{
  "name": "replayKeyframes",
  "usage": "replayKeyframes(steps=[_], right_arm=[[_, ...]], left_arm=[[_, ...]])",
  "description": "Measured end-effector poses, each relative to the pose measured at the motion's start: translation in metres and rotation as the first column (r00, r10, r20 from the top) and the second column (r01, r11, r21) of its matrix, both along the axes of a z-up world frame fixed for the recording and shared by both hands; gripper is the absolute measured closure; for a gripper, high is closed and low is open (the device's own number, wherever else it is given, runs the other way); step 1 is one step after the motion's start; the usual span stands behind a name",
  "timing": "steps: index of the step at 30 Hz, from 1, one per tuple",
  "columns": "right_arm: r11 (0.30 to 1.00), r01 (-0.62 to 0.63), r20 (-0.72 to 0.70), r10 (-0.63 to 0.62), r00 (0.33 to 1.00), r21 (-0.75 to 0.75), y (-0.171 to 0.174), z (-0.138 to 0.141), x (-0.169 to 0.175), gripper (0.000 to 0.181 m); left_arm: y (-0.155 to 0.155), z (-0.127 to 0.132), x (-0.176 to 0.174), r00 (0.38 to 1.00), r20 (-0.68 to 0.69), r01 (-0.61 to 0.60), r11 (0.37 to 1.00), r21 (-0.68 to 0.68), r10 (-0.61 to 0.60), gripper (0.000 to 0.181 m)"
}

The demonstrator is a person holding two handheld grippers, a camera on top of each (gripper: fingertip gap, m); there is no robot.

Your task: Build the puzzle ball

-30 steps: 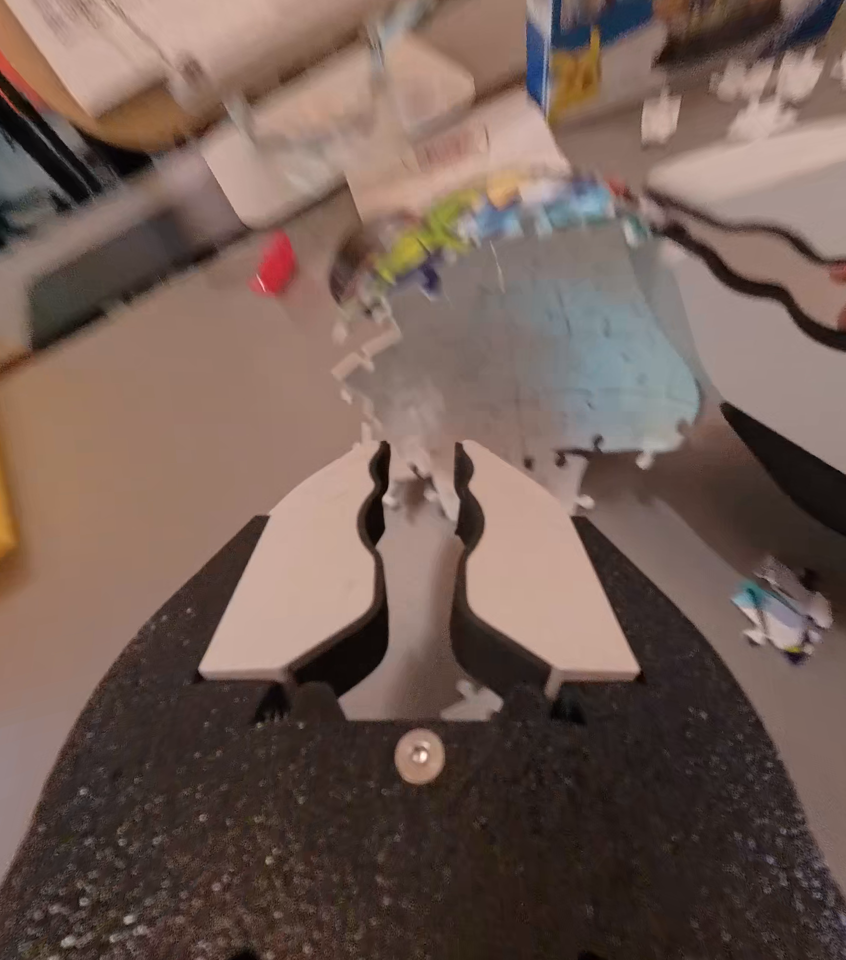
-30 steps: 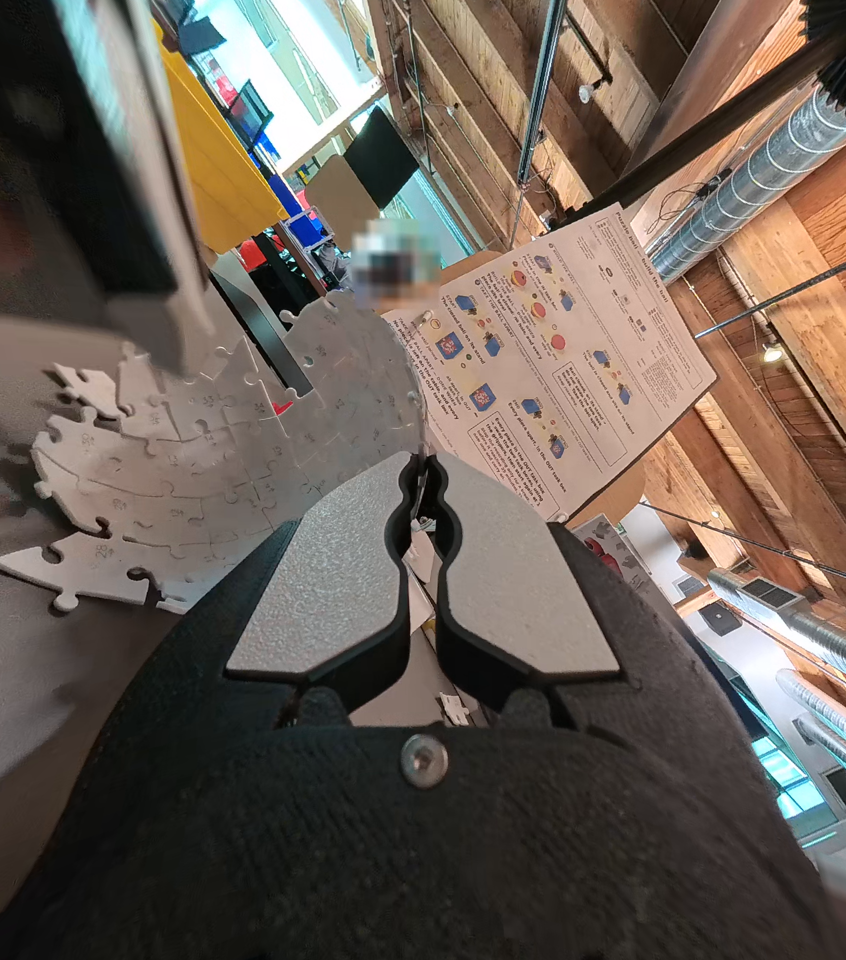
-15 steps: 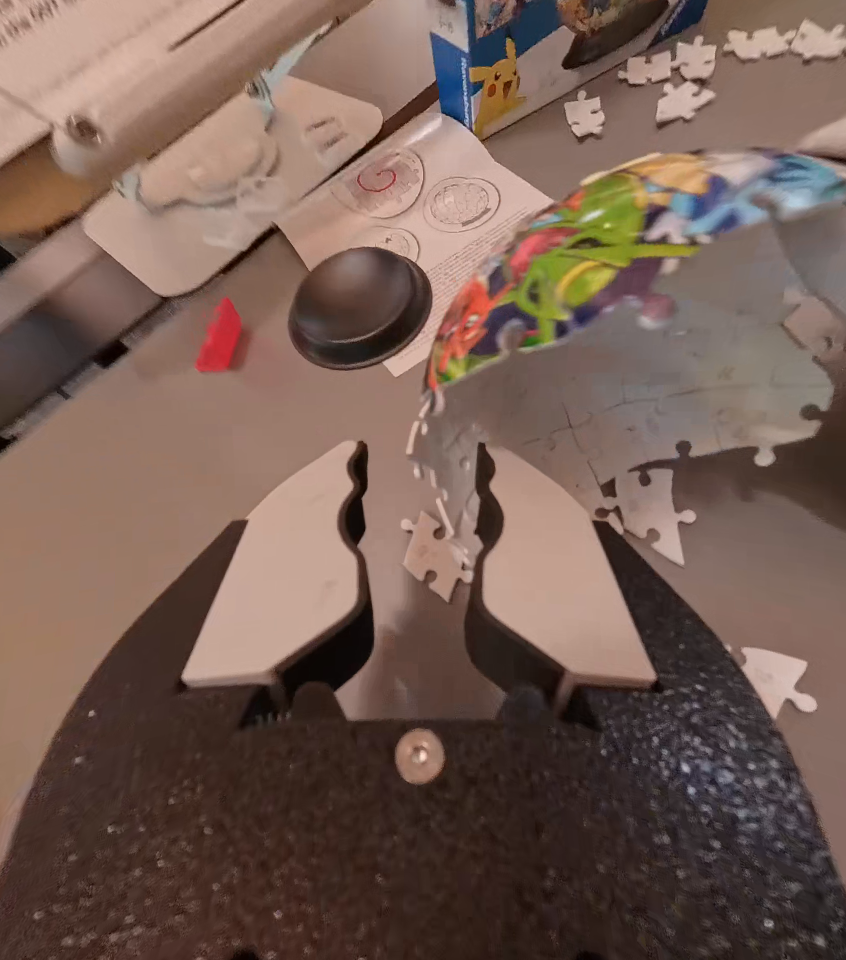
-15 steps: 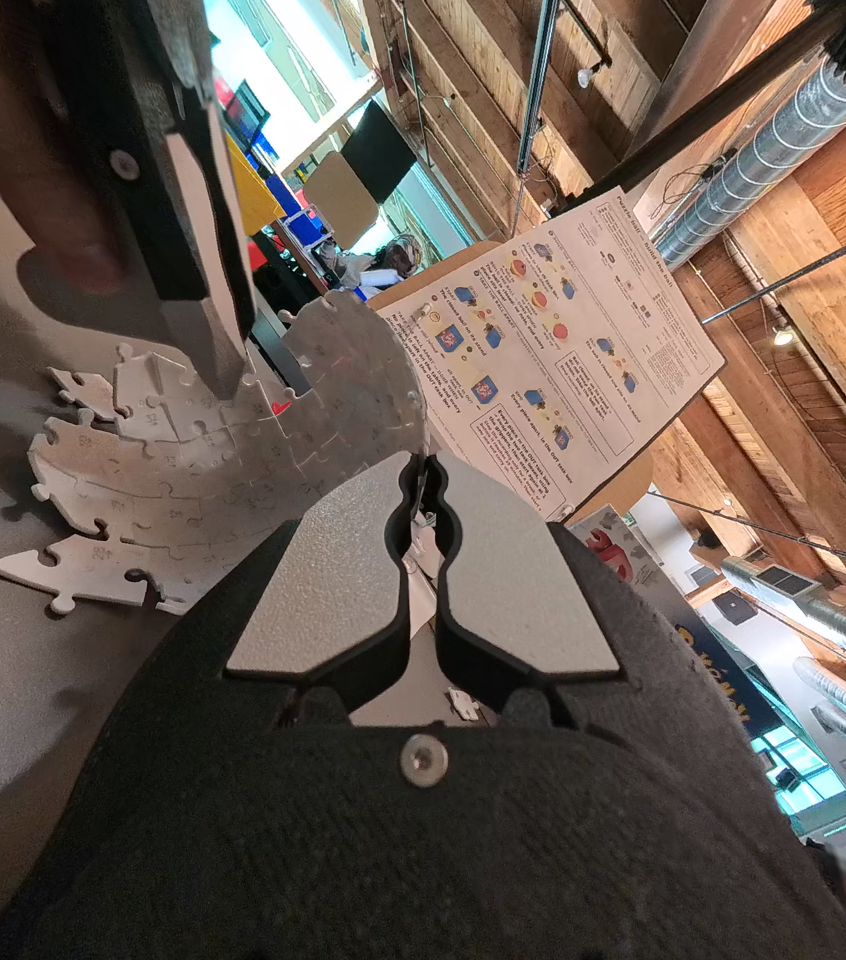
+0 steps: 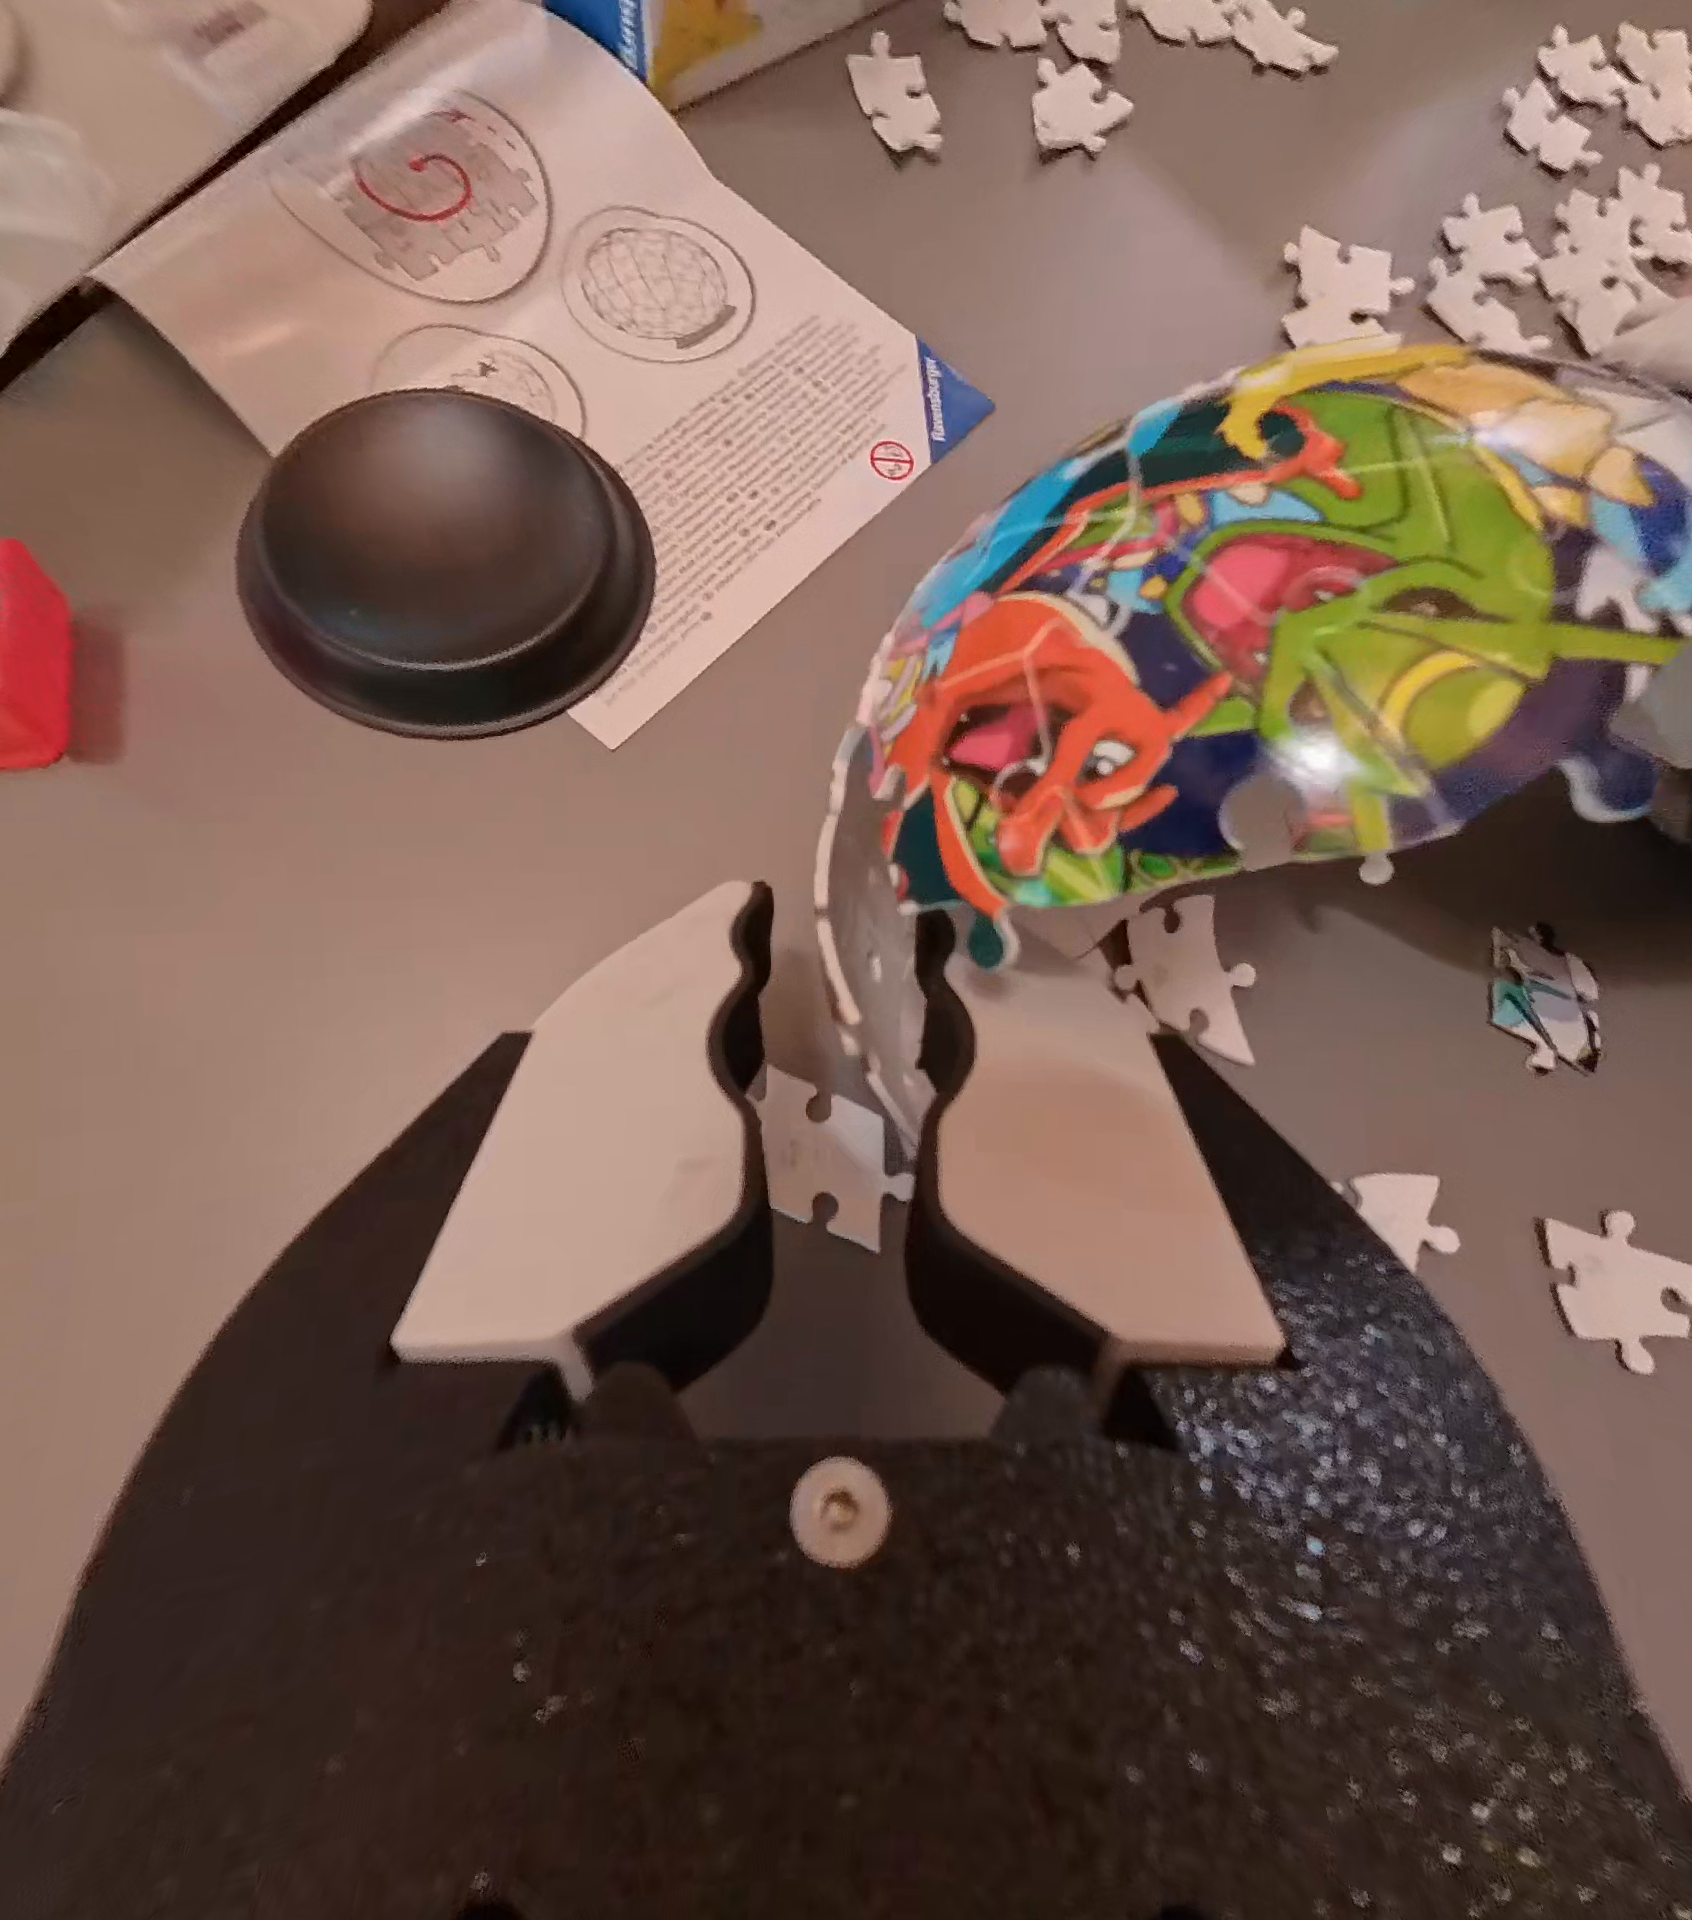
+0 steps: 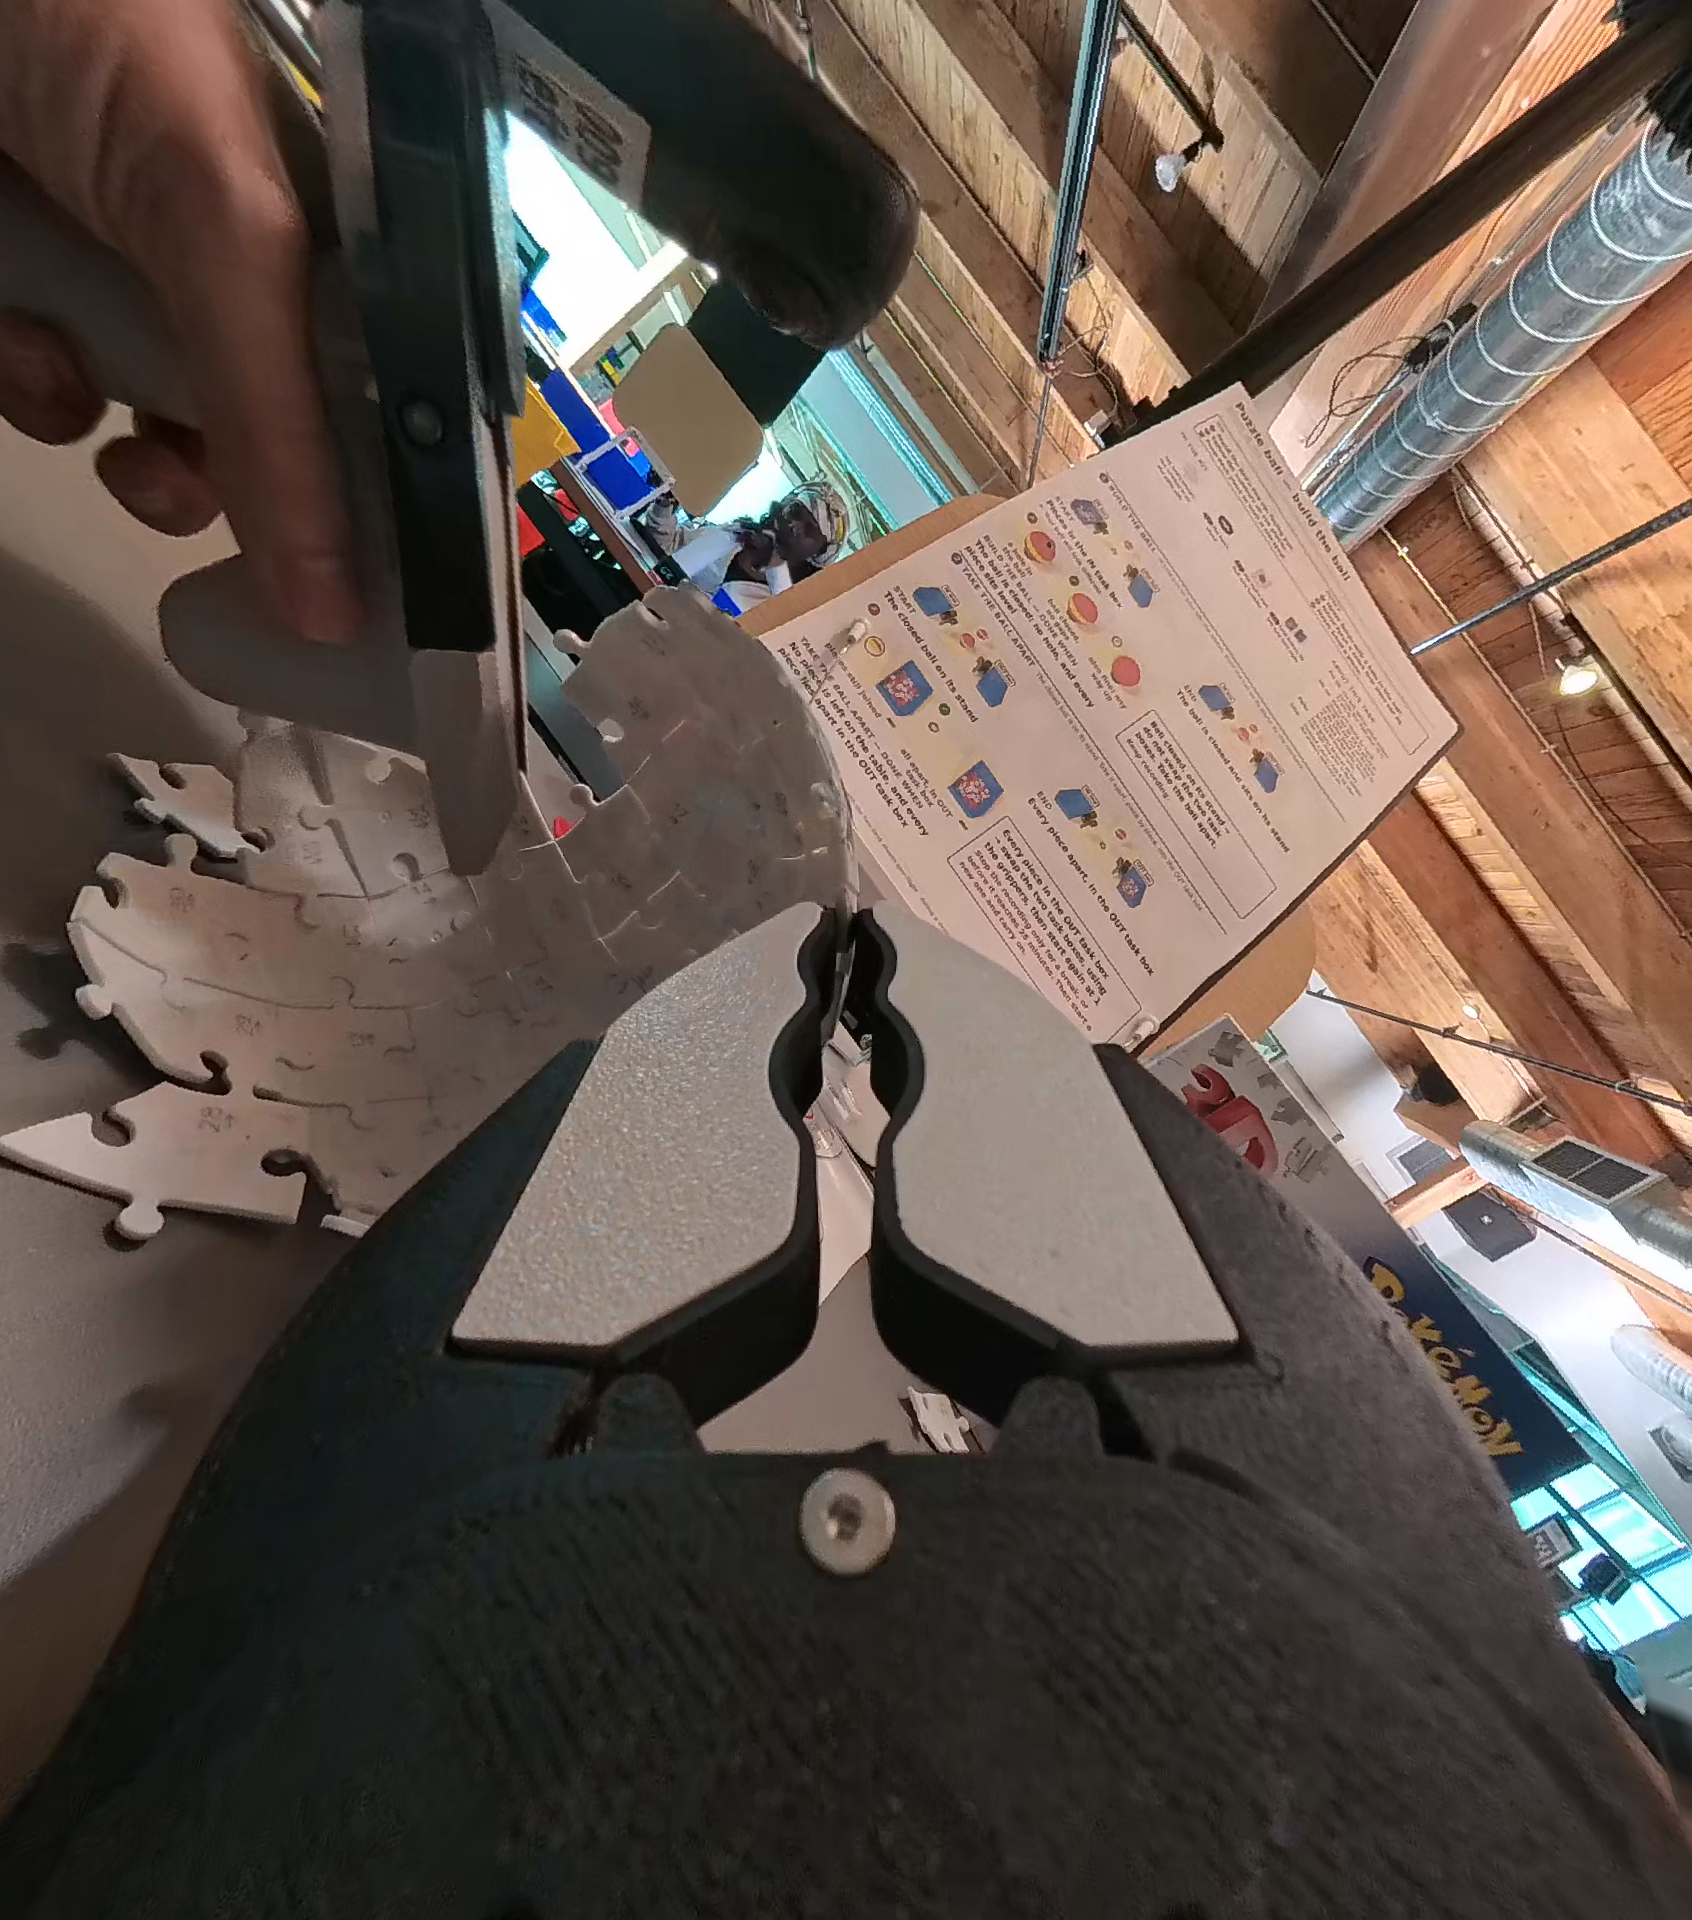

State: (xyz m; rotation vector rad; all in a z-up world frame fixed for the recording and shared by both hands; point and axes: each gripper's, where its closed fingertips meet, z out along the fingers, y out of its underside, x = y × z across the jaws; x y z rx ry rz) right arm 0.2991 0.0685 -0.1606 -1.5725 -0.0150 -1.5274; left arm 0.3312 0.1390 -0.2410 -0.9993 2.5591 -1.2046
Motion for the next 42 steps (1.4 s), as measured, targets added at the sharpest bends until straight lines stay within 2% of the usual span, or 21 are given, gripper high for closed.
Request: replayKeyframes(steps=[5,9,17,24,30,35,39,42], right_arm=[[1.000,-0.001,0.001,0.001,1.000,0.000,0.000,0.000,0.000,0.178],[1.000,0.001,0.000,-0.001,1.000,0.000,0.000,0.000,0.000,0.178],[1.000,0.002,-0.007,-0.002,1.000,0.004,0.000,0.000,0.001,0.177],[1.000,-0.017,-0.054,0.018,0.998,0.016,0.000,-0.004,0.002,0.157],[0.994,-0.091,-0.064,0.095,0.993,0.066,0.000,0.012,-0.008,0.141],[0.994,-0.107,-0.006,0.107,0.994,-0.012,0.002,0.022,-0.014,0.144],[0.985,-0.102,0.018,0.105,0.994,-0.139,0.008,0.010,-0.008,0.162],[0.987,-0.090,0.034,0.095,0.995,-0.137,0.006,0.010,0.000,0.174]], left_arm=[[-0.005,0.004,0.003,0.998,-0.017,0.066,0.997,0.030,-0.066,0.164],[-0.005,-0.004,0.003,0.995,-0.034,0.097,0.989,0.113,-0.094,0.173],[-0.006,-0.006,0.005,0.996,-0.018,0.090,0.986,0.141,-0.088,0.176],[-0.007,-0.002,0.004,0.998,0.038,0.036,0.986,0.161,-0.043,0.177],[-0.011,0.004,0.003,0.996,0.084,0.019,0.983,0.185,-0.035,0.177],[-0.011,0.006,0.008,0.993,0.116,-0.017,0.970,0.243,-0.012,0.177],[-0.012,0.010,0.012,0.989,0.149,-0.043,0.961,0.274,0.002,0.177],[-0.011,0.010,0.014,0.986,0.164,-0.055,0.951,0.305,0.004,0.176]])
